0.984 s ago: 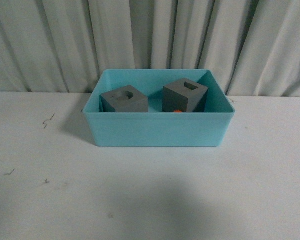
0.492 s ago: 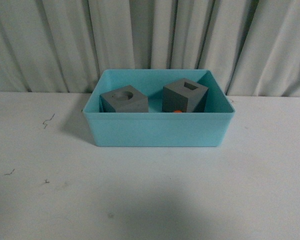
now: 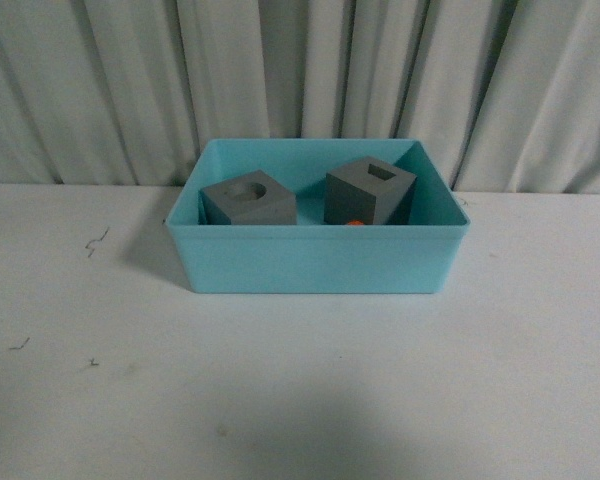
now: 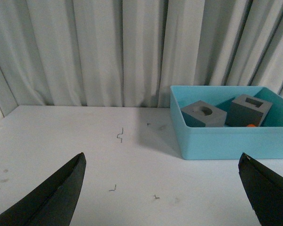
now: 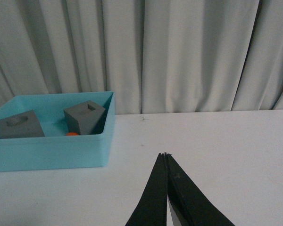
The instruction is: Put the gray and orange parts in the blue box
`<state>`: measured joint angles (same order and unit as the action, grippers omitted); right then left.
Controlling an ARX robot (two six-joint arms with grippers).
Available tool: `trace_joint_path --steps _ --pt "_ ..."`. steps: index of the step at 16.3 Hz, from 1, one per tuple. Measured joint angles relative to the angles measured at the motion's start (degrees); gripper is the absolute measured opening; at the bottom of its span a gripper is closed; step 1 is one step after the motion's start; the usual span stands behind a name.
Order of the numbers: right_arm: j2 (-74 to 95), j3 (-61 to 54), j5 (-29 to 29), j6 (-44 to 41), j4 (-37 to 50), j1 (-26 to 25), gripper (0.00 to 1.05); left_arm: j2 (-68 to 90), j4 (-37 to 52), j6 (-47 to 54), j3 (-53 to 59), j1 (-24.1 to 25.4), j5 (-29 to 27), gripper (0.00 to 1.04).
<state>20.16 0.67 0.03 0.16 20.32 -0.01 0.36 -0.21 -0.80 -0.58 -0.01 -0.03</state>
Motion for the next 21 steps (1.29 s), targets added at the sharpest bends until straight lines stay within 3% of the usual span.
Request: trace_joint_path --steps 9,10,18,21 --pt "-10.8 0.0 0.0 0.0 -11.3 0.0 0.02 0.0 0.0 0.0 0.0 0.0 0.0 0.98" --pt "-16.9 0.0 0.0 0.0 -20.1 0.0 0.02 0.0 0.0 0.0 0.0 0.0 0.0 0.98" --pt "-20.0 0.0 0.0 -0.1 -20.5 0.0 0.02 0.0 0.0 0.0 0.0 0.0 0.0 0.98" --pt "-20.0 0.0 0.0 -0.1 -20.5 0.0 0.12 0.0 0.0 0.0 0.0 0.0 0.0 0.98"
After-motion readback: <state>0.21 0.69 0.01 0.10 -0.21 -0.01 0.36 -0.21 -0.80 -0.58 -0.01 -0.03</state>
